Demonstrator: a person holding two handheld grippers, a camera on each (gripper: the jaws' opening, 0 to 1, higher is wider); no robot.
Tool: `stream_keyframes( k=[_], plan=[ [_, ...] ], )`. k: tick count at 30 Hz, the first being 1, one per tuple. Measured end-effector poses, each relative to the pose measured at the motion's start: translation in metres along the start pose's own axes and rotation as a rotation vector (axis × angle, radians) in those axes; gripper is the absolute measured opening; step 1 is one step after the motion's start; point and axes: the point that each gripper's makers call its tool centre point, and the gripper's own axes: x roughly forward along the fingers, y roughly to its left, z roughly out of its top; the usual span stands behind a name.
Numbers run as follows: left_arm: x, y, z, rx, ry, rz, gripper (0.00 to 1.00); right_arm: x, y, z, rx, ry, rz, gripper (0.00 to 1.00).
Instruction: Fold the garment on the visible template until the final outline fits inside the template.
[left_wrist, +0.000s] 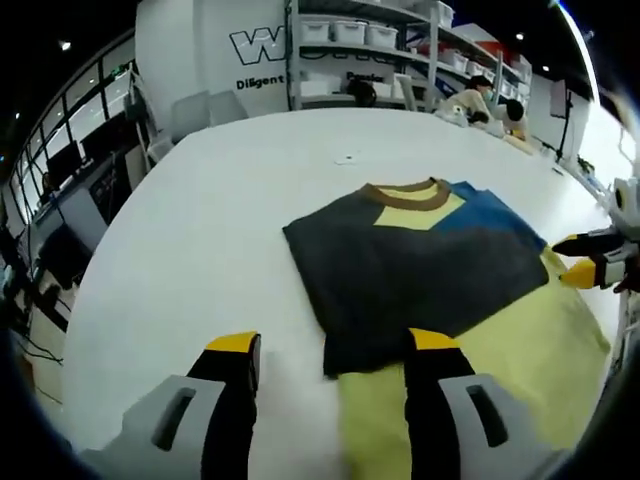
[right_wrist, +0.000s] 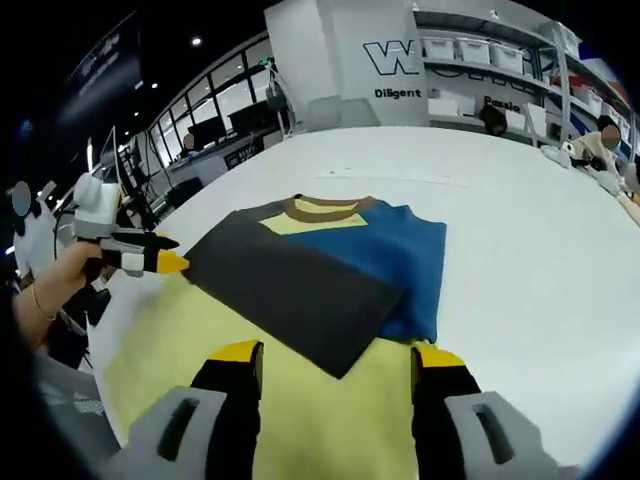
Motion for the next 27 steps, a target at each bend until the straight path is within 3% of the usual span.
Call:
stream_keyframes(
  k=[6,13,16,27],
  plan=[
    [-0.009,-0.008,0.006,0.019,-0.026,-0.033,0.82,-0.007,0.008,-0.003,-0.015,0.008,0.026,0.82],
    [-0.024,-0.021,0.004,0.031,-0.041,-0.08,0.98,-0.02,0.02,-0.013,-0.032,0.036,0.066,0.94],
    [-0.03,-0.025,0.002,0.032,-0.038,-0.098,0.99,-0.025,0.024,-0.018,-0.037,0.049,0.073,0.99],
    [-0.063,-0.046,-0.01,0.059,-0.026,-0.17,0.99,-0.053,0.036,-0.039,-0.068,0.094,0.101,0.99]
  ],
)
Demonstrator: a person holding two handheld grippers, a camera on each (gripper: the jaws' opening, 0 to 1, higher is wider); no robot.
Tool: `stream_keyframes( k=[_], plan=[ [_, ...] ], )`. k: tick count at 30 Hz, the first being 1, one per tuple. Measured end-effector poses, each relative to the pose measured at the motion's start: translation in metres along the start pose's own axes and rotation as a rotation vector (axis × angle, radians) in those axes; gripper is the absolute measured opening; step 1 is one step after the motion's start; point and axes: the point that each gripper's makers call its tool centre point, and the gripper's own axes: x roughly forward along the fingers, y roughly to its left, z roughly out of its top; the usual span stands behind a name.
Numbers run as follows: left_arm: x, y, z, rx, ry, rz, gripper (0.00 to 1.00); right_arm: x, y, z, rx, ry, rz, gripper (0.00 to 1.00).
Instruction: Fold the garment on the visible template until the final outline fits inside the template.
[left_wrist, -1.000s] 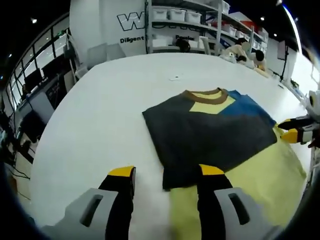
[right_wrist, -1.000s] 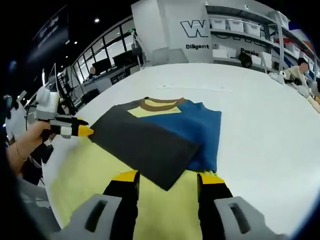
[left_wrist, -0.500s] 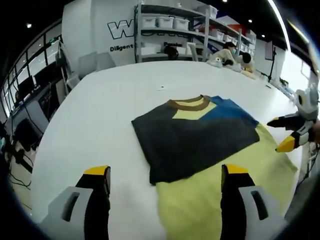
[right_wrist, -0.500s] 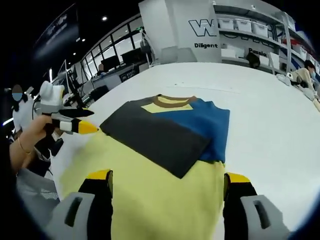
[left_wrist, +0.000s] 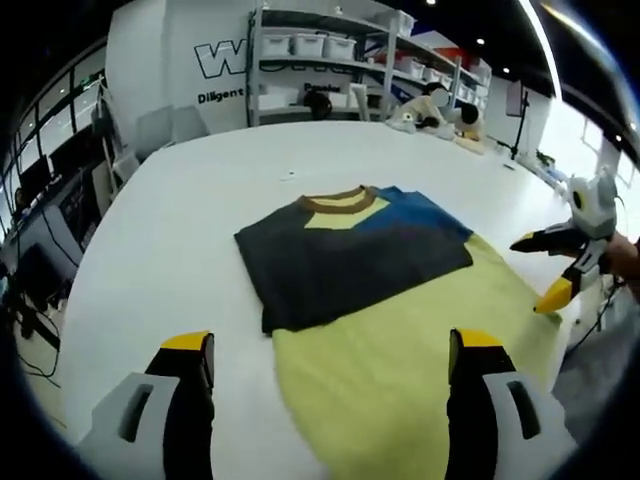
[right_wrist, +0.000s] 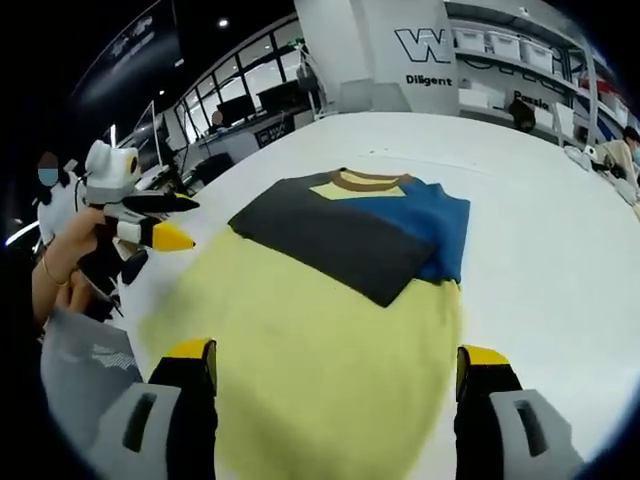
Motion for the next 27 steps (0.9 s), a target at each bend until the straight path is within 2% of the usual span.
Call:
stream_keyframes(
  k=[7,10,11,17,27],
  plan=[
    [-0.019,-0.005,-0.013,0.053,0.033,-0.008,0.99,-0.017,0.009,-0.009,-0.036,0.007,0.013,0.99],
    [-0.028,-0.007,-0.023,0.065,0.045,-0.007,0.98,-0.023,0.011,-0.015,-0.044,0.016,0.017,0.99],
    [-0.033,-0.008,-0.03,0.06,0.059,-0.012,0.98,-0.026,0.011,-0.02,-0.044,0.022,0.019,0.99],
    [-0.046,-0.018,-0.057,0.066,0.103,-0.024,0.95,-0.037,0.013,-0.043,-0.032,0.06,0.016,0.98],
    [-0.059,-0.022,-0.081,0.054,0.139,-0.03,0.93,-0.05,0.011,-0.066,0.016,0.076,-0.001,0.94]
  ],
)
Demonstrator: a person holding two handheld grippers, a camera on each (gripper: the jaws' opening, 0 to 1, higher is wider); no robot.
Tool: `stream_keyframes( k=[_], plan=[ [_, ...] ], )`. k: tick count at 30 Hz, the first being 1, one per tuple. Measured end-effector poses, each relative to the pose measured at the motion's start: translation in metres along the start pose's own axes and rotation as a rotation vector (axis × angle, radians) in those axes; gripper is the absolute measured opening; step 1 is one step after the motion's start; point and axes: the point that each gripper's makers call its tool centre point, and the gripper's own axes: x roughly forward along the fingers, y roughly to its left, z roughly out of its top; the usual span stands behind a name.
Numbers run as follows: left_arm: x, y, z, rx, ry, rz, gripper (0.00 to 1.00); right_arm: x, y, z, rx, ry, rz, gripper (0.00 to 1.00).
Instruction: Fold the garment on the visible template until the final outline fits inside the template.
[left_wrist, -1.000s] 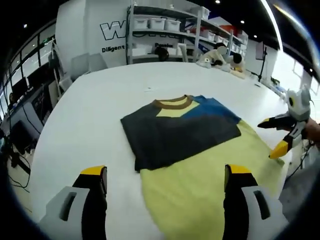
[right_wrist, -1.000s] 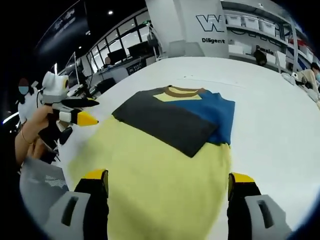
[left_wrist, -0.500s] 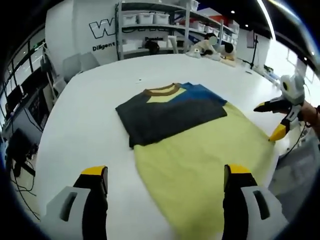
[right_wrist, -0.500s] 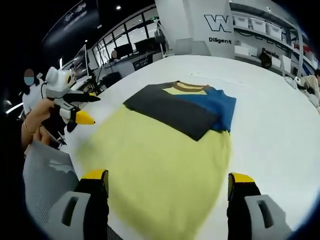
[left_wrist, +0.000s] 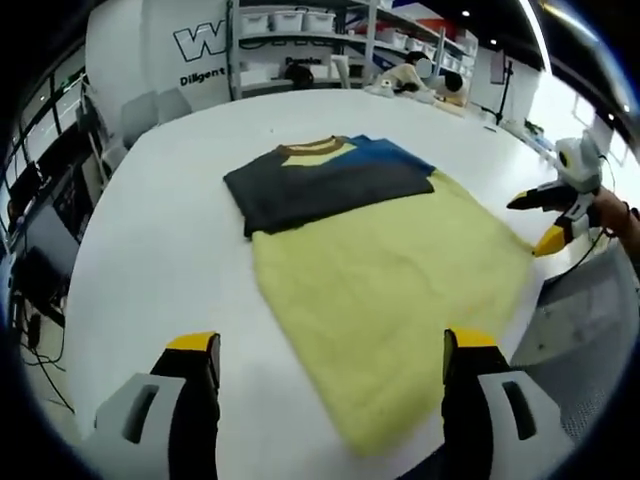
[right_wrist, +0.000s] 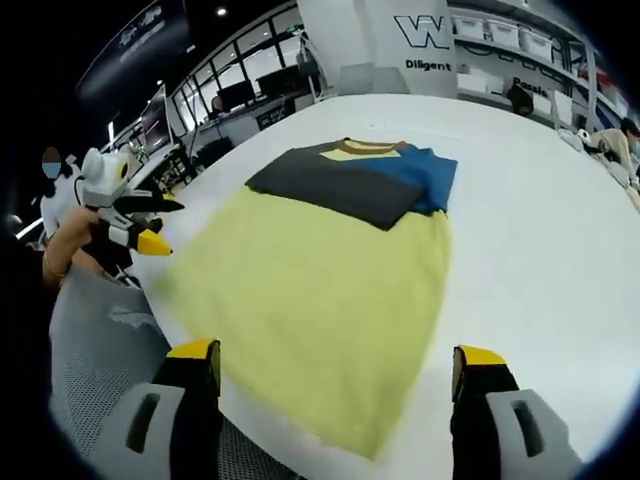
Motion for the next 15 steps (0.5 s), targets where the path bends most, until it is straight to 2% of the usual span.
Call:
stream_keyframes(
  k=[10,12,15],
  plan=[
    [-0.012,-0.009,-0.032,-0.016,0.062,-0.022,0.86,-0.007,-0.004,-0.029,0.021,0.063,-0.032,0.79],
    [-0.014,-0.011,-0.039,-0.033,0.075,-0.032,0.81,-0.01,-0.007,-0.034,0.032,0.075,-0.045,0.76],
    [-0.014,-0.012,-0.047,-0.053,0.087,-0.035,0.74,-0.013,-0.01,-0.034,0.048,0.06,-0.055,0.72]
  ],
)
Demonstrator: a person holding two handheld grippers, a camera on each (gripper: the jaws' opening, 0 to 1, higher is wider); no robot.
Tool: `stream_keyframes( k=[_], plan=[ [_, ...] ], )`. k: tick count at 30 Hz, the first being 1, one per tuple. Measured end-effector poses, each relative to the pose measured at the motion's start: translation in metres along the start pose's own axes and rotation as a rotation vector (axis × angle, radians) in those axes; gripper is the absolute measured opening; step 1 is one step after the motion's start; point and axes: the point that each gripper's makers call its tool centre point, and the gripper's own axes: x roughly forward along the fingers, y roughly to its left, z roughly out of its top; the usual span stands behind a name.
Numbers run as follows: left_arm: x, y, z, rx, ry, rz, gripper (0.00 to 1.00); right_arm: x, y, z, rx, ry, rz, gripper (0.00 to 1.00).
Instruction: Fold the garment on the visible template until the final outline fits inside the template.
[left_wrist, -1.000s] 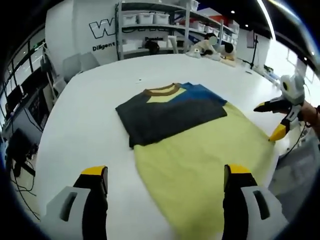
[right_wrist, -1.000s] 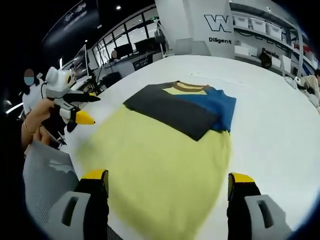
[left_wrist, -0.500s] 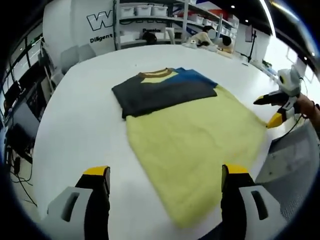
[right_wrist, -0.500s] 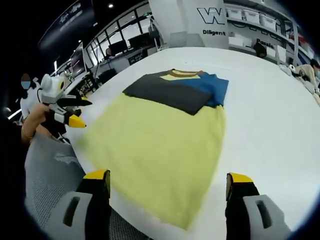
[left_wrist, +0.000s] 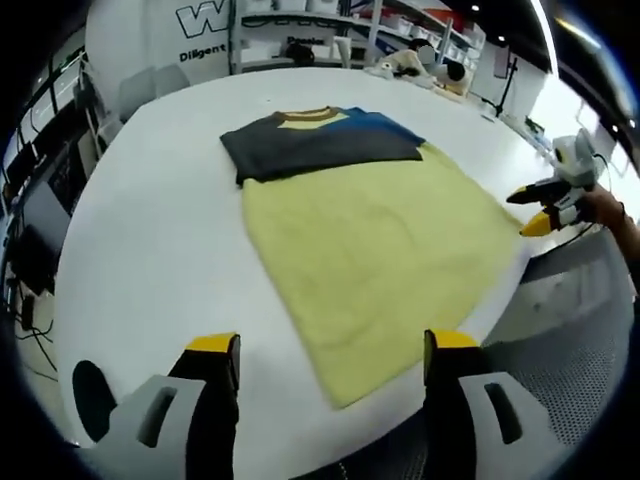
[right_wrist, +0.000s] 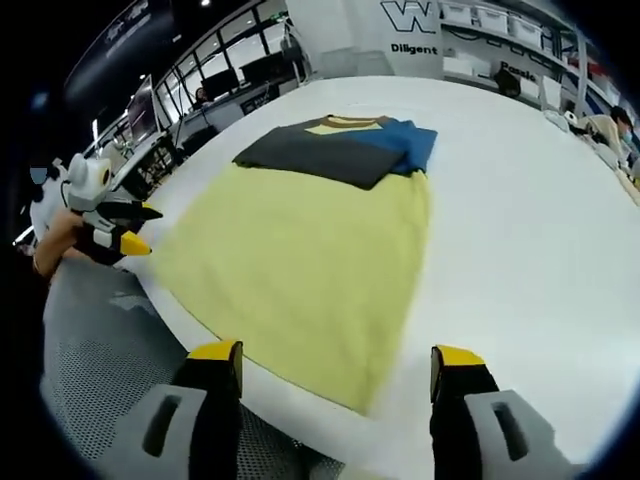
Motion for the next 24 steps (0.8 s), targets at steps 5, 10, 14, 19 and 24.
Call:
stream_keyframes(
  k=[5,10,14,19,24],
  plan=[
    [0.0,-0.006,-0.009,-0.004,0.029,0.003,0.7,0.0,-0.006,-0.005,-0.006,0.015,-0.04,0.6],
    [0.001,-0.01,-0.017,-0.038,0.058,0.001,0.59,0.0,-0.007,-0.009,0.006,0.027,-0.048,0.49],
    [0.002,-0.012,-0.028,-0.072,0.108,0.013,0.51,0.001,-0.008,-0.016,0.023,0.047,-0.054,0.44],
    [0.0,-0.013,-0.029,-0.132,0.1,0.013,0.43,0.002,-0.011,-0.022,0.035,0.066,-0.068,0.35],
    [0.001,-0.017,-0.031,-0.136,0.109,0.009,0.38,0.001,-0.014,-0.022,0.036,0.063,-0.085,0.24]
  ],
)
